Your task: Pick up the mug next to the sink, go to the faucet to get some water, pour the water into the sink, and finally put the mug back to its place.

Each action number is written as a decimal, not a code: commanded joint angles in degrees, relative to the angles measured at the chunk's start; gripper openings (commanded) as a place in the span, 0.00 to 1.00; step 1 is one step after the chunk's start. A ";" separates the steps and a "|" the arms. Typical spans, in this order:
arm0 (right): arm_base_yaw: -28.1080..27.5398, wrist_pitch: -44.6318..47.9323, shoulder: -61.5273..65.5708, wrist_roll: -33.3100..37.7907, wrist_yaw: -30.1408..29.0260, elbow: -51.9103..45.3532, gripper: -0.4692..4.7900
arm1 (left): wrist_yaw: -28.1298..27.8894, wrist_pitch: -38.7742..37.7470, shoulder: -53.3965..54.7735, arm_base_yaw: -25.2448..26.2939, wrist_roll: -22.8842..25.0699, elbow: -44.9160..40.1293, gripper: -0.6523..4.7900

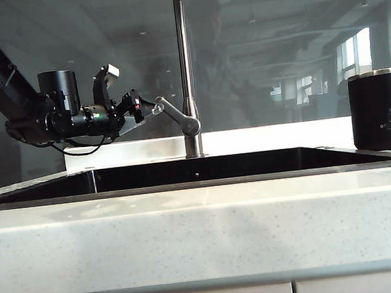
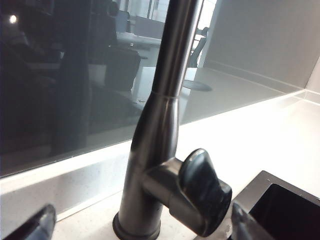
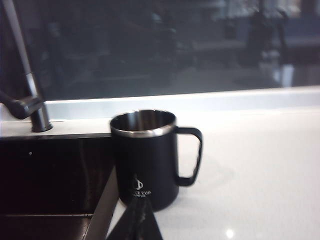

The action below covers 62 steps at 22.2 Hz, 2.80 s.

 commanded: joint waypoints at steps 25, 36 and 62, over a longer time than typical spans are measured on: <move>-0.31 -6.34 -0.15 -1.55 -4.46 -0.20 0.07 | 0.07 0.70 -0.33 0.07 0.04 0.33 1.00; -0.35 -4.57 -0.15 -1.51 -4.44 -0.20 0.07 | 0.07 0.70 -0.33 0.07 0.04 0.33 1.00; -0.37 -5.49 -0.13 -1.53 -4.46 -0.20 0.07 | 0.07 0.68 -0.33 0.07 0.04 0.13 1.00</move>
